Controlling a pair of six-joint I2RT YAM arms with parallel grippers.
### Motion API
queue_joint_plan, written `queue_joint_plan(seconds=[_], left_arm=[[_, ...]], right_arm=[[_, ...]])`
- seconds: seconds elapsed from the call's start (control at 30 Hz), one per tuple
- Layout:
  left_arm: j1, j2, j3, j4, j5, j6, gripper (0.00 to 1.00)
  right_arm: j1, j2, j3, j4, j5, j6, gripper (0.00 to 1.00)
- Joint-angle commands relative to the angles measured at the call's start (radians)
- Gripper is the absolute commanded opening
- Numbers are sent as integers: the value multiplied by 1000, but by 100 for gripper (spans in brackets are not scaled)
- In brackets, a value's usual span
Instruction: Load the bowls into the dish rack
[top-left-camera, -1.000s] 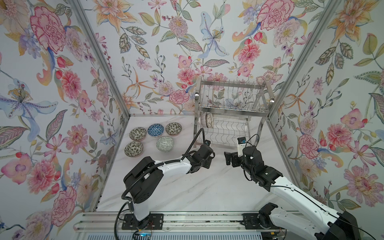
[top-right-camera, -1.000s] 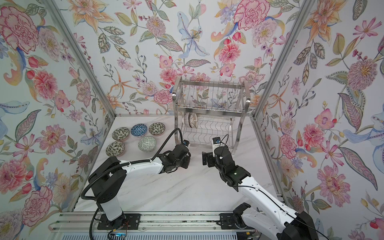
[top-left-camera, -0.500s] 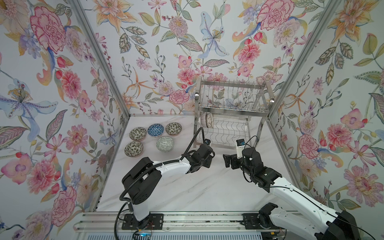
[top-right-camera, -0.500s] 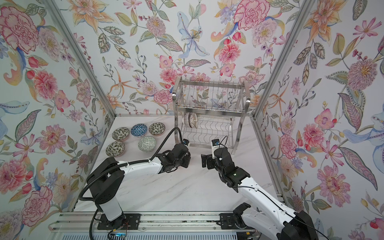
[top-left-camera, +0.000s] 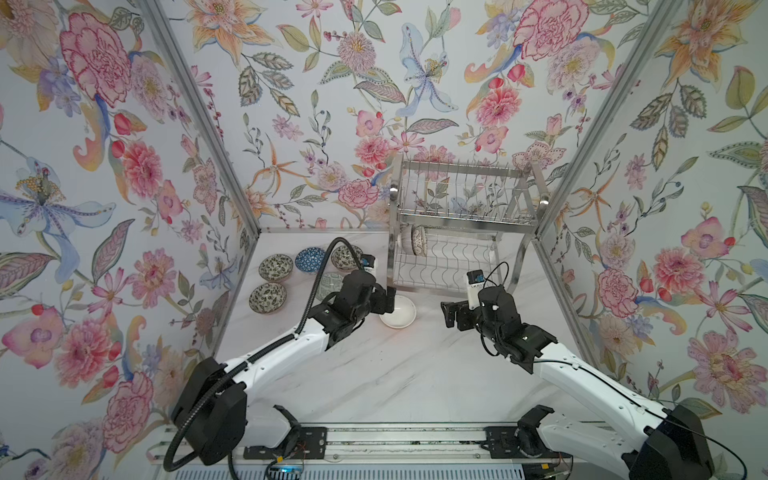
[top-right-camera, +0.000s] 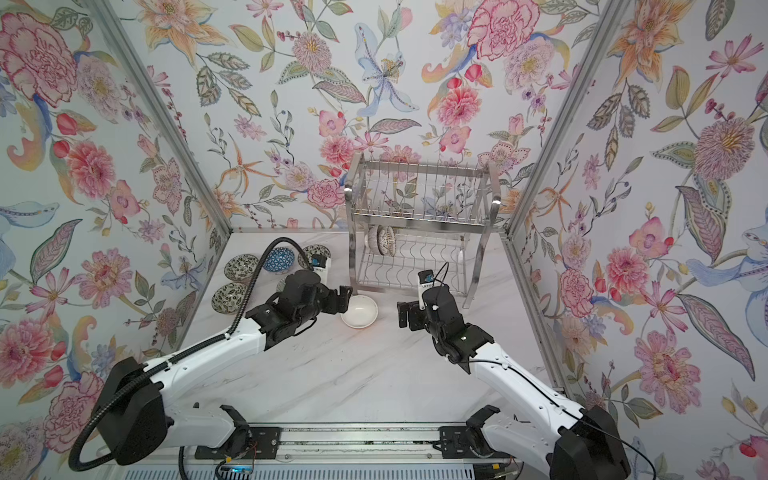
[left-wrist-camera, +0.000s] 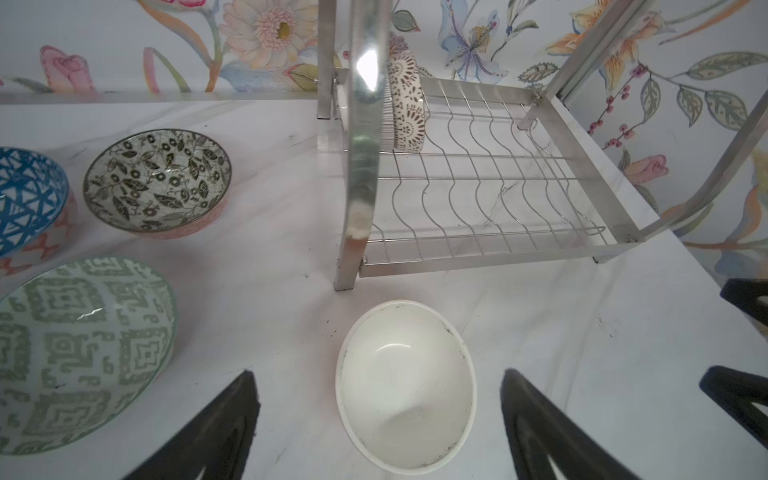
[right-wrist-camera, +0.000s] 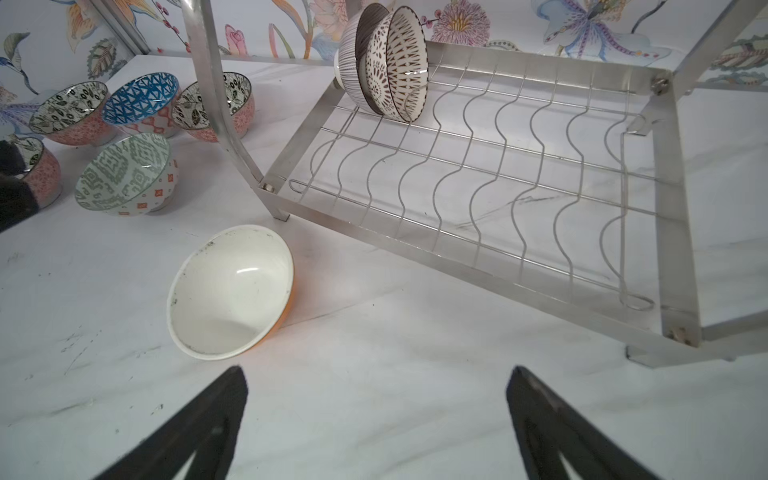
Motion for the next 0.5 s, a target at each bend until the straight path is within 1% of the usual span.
queue_joint_plan(seconds=[0.0,0.13,0.2,0.23,0.3,0.37,0.47], left_arm=[[60,-66,-102,28,113,-56,99],[120,-140,-219,77,191,-140,99],[152,-158,-284,137,279,-193,99],[166,-163,-306,151,303,-213,99],[187,-175,-351,180,339,-243,99],[205,-188,-385,204,368,-255,99],[233,-207,-451,296,418,-303,99]], right_arm=[[16,72,85,-57,-24,20,99],[31,185,193,-137,-34,37,99],[36,245,254,-176,-51,66,99],[37,277,281,-191,-55,78,99],[80,339,343,-217,-68,107,99],[117,393,395,-229,-57,120,99],[162,481,471,-234,-43,140,99]])
